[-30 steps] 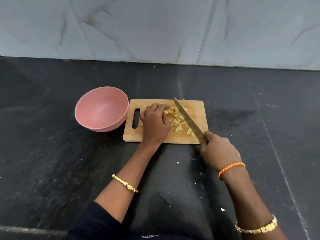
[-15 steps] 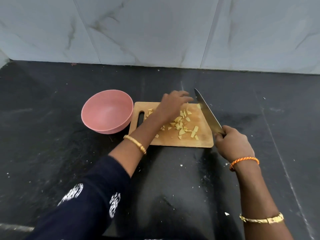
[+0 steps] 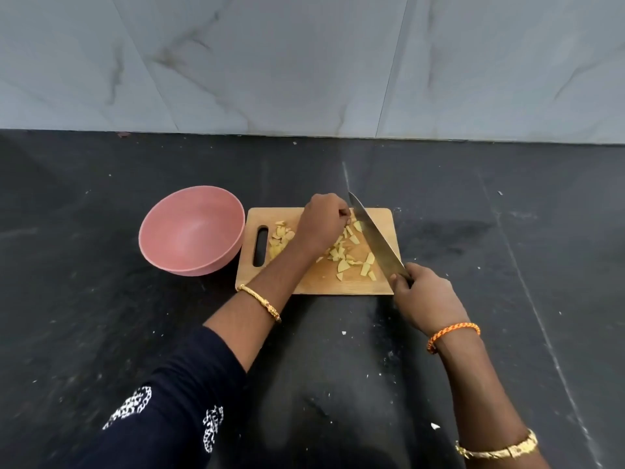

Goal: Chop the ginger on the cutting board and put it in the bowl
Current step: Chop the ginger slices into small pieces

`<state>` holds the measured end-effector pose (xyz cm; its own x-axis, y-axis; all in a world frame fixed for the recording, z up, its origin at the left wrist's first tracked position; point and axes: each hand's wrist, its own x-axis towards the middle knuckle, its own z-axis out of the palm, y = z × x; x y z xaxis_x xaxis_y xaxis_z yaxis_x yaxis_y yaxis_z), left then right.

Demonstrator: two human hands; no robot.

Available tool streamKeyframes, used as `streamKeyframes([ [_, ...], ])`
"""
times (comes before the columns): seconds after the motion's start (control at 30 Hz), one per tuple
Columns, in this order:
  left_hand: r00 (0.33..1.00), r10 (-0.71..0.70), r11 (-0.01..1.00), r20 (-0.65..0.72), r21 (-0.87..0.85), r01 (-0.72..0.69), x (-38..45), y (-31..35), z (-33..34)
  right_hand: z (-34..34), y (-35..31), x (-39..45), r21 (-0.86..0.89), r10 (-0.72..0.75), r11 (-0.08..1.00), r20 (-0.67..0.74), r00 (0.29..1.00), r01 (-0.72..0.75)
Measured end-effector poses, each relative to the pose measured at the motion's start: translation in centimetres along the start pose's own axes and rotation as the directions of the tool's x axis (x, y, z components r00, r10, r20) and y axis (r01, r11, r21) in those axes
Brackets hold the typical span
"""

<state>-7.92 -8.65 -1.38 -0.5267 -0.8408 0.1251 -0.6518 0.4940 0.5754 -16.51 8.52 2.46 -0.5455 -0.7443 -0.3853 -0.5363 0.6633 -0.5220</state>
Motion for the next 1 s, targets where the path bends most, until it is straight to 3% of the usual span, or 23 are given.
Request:
streamKeyframes([
  [0.23,0.993,-0.11,0.971,-0.042,-0.219,0.098,-0.3,-0.6,0.1,0.6,-1.2,-0.1,-0.081,0.006,0.997,0.024,1.0,-0.004],
  [0.47,0.977,-0.208,0.944,-0.038,-0.268,0.19,-0.1,-0.4,-0.1,-0.5,-0.8,-0.6,-0.165,0.05,0.986,0.132,0.99,-0.027],
  [0.7,0.983,-0.186,0.955,-0.008,-0.235,0.179,-0.1,-0.5,-0.5,-0.3,0.2,-1.8,-0.104,-0.025,0.994,-0.013,1.0,0.024],
  [1.0,0.982,-0.186,0.947,-0.014,-0.269,0.176,-0.3,-0.5,-0.8,0.6,-0.9,-0.9,-0.18,-0.014,0.983,0.046,0.999,0.022],
])
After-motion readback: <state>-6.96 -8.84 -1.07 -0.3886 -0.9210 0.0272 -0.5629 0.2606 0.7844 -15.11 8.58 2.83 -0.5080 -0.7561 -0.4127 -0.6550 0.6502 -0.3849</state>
